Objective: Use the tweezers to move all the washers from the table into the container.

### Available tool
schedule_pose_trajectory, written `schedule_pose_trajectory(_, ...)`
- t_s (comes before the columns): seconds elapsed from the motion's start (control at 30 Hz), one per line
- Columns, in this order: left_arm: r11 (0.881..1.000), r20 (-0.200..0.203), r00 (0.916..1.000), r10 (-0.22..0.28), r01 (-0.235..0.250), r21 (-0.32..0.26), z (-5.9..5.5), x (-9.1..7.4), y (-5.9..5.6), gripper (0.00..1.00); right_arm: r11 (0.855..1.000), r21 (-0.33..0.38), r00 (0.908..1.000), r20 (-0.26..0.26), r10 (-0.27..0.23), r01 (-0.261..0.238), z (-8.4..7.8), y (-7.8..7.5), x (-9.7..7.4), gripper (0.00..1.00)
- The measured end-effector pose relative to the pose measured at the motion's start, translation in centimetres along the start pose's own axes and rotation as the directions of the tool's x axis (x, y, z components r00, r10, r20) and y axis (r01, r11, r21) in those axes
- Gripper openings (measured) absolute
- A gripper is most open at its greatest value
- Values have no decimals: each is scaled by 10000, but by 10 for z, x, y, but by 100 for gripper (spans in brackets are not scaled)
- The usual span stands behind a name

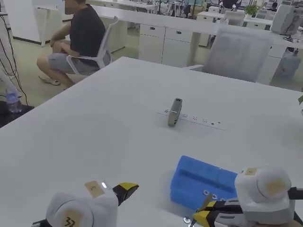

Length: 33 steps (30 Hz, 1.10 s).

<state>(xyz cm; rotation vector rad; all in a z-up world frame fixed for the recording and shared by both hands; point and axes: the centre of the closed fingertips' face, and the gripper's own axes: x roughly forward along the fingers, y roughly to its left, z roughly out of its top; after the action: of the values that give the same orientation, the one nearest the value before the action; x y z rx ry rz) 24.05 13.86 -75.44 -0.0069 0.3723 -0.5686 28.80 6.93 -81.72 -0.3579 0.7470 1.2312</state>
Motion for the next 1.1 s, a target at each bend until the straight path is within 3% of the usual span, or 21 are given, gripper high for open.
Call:
schedule_pose_trajectory(0.4,10000,-62,10000,-3,3,64,-1,0,-1,75,9939,-1092,9985,-530,124,-181,2,10,8,4)
schedule_pose_trajectory(0.63,10000,-49,10000,29,-29,73,-1,-1,-1,75,9944,-1038,9979,-629,125,-190,0,6,10,3)
schedule_pose_trajectory(1.1,9999,-42,10000,5,-5,133,-1,-2,-1,75,9949,-1005,9995,-317,45,-77,1,5,11,3)
